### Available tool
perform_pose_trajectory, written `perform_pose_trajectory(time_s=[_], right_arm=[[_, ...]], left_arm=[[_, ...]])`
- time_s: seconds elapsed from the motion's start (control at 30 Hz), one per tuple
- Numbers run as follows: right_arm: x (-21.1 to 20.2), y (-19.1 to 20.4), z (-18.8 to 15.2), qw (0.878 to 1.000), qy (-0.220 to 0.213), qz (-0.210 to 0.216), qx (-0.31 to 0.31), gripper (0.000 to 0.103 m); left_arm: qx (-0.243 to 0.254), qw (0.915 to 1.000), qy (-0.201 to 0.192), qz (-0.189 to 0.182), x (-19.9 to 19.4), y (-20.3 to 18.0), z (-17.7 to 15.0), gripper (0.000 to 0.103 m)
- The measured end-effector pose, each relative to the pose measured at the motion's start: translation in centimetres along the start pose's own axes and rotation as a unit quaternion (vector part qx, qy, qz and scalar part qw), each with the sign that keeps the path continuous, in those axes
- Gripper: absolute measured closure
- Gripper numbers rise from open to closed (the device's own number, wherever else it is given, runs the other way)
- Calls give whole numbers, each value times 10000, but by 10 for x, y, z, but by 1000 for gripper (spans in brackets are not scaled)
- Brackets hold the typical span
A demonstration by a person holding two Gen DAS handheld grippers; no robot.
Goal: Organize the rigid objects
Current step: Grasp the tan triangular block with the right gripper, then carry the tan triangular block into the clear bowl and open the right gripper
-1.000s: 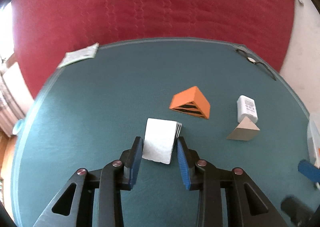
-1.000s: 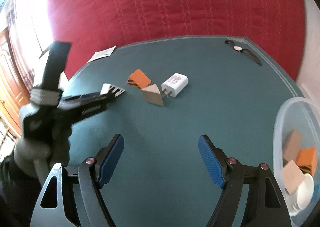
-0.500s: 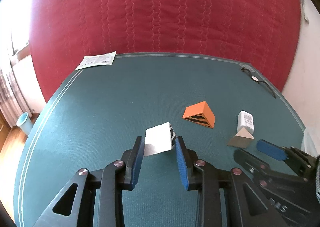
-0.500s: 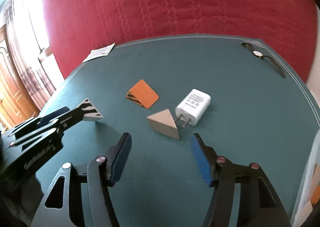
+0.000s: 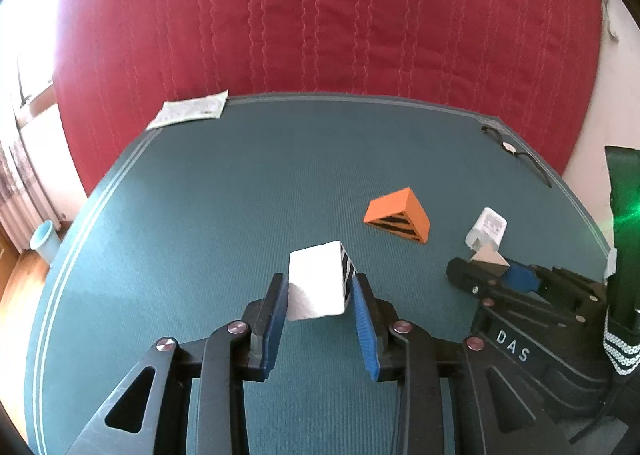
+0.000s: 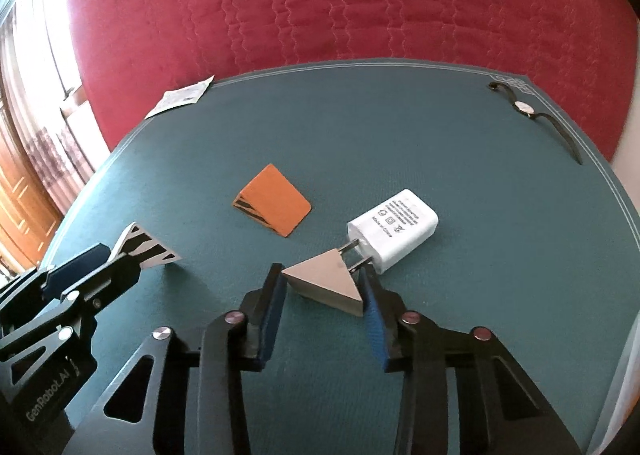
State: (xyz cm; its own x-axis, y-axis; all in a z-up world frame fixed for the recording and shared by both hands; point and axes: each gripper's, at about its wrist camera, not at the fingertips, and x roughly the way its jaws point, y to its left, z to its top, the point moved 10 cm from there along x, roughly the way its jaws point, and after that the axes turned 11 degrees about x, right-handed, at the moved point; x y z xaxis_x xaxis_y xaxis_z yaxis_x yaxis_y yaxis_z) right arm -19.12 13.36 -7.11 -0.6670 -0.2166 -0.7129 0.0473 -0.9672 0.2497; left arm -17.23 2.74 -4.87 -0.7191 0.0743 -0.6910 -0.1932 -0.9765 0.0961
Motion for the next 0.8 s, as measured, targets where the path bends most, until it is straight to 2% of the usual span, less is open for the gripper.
perform_pose_trajectory(time_s=[0.13,0.27,0.37,0.5,0.67,0.73,0.77,0.8], right_arm=[[-3,-1,-1,10000,-5,19,-2,66],[-8,-5,-6,10000,-15,52,39,66],[-13,-10,-11,9999,-11,98,92,66],[-18,-11,-16,9999,-18,143,89,66],[-26,-9,-22,9997,-52,219,14,66],[-28,-8,-24,9996,-52,261,-6,66],[-29,-8,-26,9996,-52,284,-14,66],[-31,-7,-26,9995,-57,308,-19,66]], left_arm=[[-122,9994,282,-180,7,0,-15,67],[-125,9988,452,-129,13,1,-25,66],[-124,9988,456,-140,13,0,-26,66],[-164,9988,431,-151,14,2,-25,55],[-229,9989,373,-170,16,6,-24,54],[-178,9991,349,-159,16,4,-24,57],[-159,9992,342,-165,16,4,-24,68],[-118,9992,320,-187,15,2,-24,69]])
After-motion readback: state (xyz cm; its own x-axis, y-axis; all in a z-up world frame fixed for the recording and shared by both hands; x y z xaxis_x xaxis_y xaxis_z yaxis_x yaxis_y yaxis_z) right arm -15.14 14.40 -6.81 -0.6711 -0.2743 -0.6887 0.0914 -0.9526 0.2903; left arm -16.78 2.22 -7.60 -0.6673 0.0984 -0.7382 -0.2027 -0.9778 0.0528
